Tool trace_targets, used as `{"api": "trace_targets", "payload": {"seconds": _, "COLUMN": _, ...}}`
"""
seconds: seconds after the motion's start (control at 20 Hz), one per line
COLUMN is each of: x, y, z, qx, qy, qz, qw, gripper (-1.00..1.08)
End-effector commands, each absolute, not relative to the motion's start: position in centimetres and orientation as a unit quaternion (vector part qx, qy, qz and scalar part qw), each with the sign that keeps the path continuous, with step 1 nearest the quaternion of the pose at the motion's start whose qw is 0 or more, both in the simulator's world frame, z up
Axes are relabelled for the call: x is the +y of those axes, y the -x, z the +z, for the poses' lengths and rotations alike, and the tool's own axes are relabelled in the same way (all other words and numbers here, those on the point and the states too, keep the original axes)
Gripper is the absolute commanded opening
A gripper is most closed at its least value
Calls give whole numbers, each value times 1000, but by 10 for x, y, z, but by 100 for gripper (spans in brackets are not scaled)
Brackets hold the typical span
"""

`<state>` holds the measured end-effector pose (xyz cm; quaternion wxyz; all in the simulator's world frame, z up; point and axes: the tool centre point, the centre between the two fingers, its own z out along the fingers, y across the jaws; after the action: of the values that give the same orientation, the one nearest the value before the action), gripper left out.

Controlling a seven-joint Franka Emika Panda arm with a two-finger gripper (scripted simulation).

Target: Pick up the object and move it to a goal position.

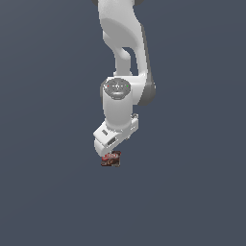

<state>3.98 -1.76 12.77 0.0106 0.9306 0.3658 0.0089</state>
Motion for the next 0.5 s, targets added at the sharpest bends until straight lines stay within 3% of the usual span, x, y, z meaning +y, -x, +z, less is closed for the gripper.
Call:
{"api": "trace_targets", "payload": {"seconds": 0.0, "x": -21, "y": -42, "z": 122, "qx": 397, "qy": -918, "qz": 7, "qw": 11, "gripper": 100}}
{"api": "trace_targets", "payload": {"seconds": 0.45, "x": -34, "y": -48, "z": 103, "qx": 501, "qy": -865, "qz": 2, "qw": 8, "gripper": 100}}
